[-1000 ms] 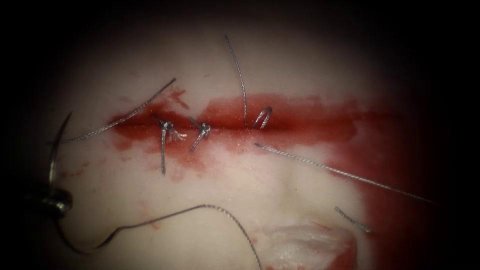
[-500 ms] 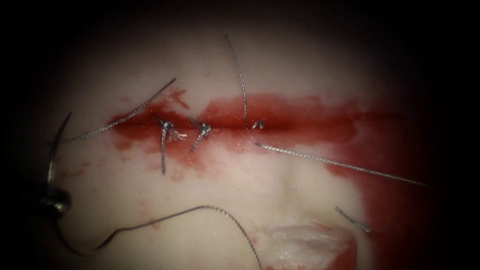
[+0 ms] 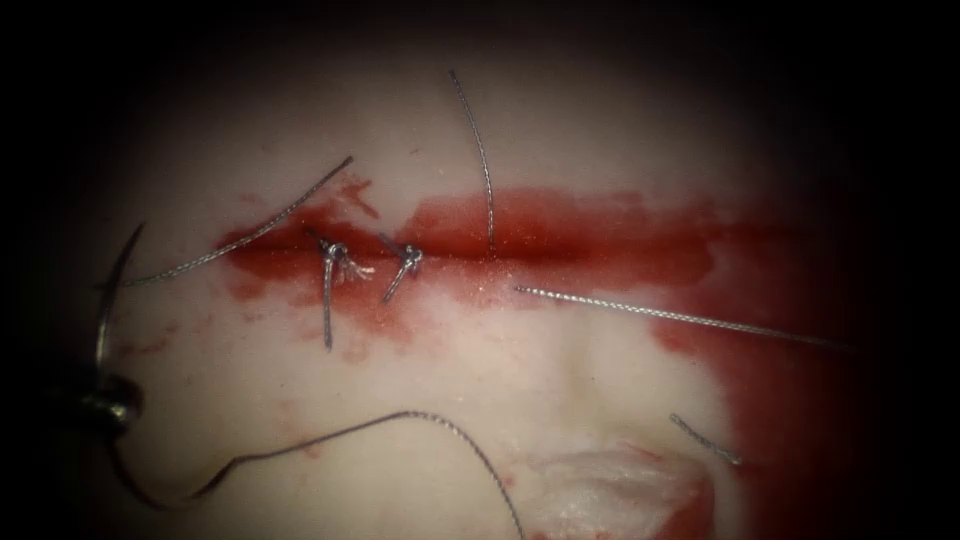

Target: Wound Closure

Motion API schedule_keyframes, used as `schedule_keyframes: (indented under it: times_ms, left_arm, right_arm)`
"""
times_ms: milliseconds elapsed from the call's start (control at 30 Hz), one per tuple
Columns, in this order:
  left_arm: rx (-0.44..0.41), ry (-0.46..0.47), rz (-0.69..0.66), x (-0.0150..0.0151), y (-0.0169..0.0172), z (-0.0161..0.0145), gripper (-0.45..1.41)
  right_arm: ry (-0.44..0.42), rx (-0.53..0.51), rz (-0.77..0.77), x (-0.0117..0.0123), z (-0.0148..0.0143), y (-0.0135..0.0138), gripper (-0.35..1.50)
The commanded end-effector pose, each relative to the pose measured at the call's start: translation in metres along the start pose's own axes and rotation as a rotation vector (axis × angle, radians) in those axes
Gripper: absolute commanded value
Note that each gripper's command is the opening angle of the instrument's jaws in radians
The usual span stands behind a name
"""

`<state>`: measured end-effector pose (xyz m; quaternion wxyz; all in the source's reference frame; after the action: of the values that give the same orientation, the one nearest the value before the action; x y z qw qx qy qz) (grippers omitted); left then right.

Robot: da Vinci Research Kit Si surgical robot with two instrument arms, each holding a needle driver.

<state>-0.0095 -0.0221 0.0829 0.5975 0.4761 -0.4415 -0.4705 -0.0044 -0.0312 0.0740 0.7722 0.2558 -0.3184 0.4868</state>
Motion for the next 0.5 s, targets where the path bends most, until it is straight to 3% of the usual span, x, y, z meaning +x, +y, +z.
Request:
schedule_keyframes:
  times_ms: [33, 500]
  left_arm:
    - [0.002, -0.004, 0.006, -0.0012, -0.0004, 0.0002, -0.45]
    - [0.002, -0.004, 0.006, -0.0012, -0.0005, 0.0002, -0.45]
  right_arm:
    - [0.007, 0.0, -0.003, 0.001, -0.0008, 0.0001, -0.35]
    - [0.017, -0.004, -0.036, 0.0002, -0.0009, 0.0017, -0.35]
